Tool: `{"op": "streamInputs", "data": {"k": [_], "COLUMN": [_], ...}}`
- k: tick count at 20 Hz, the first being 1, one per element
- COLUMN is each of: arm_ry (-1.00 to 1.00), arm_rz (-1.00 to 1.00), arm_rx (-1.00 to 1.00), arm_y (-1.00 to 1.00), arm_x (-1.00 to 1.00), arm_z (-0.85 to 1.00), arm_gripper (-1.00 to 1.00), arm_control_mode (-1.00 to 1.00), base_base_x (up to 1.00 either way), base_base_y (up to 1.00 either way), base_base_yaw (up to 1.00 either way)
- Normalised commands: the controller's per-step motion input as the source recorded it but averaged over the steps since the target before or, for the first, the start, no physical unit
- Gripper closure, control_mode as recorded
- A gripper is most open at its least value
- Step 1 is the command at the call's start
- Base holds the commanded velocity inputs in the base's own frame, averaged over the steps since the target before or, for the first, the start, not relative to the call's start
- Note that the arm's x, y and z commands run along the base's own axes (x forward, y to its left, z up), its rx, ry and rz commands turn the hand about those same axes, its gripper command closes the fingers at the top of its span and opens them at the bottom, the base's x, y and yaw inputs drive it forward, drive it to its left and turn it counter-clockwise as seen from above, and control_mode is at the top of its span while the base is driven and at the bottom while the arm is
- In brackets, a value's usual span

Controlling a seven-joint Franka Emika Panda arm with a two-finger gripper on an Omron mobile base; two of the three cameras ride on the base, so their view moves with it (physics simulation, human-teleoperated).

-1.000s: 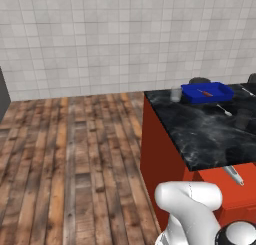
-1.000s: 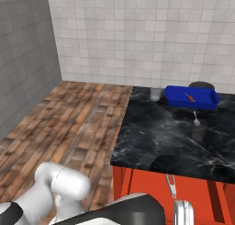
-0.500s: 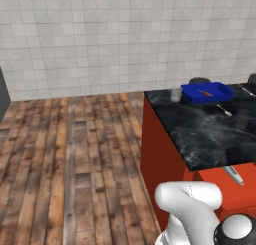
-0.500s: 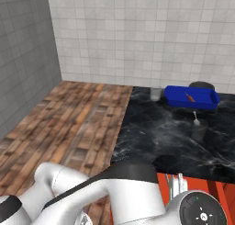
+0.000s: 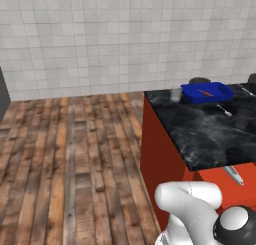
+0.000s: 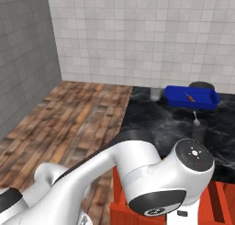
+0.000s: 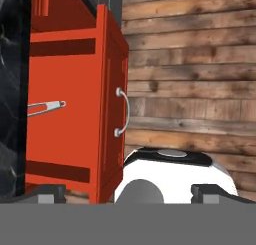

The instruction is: Take the tongs from the drawer on the right and place them on the dining counter next to the tray containing the hot dog.

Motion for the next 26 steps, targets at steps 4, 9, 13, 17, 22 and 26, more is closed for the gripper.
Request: {"op": "streamInputs", "data": {"k": [4,9,13,17,22,26], "arm_ry": [0.08,0.01,0.08,0.19,0.18,0.07], "arm_rz": [0.00,0.00,0.00,0.02,0.01,0.00], "arm_rx": [0.00,0.00,0.00,0.00,0.00,0.00], "arm_y": [0.00,0.04,0.05,0.02,0.05,0.06], "arm_x": [0.01,0.30,0.51,0.38,0.12,0.13], "arm_z": [0.00,-0.07,-0.03,-0.02,-0.03,-0.13], "arm_gripper": [-1.00,-1.00,-1.00,-1.00,-1.00,-1.00], "arm_control_mode": [-1.00,-1.00,-1.00,-1.00,-1.00,-1.00], "base_base_x": [0.00,0.00,0.00,0.00,0.00,0.00], "base_base_y": [0.00,0.00,0.00,0.00,0.00,0.00], "base_base_yaw": [0.00,0.00,0.00,0.00,0.00,0.00]}}
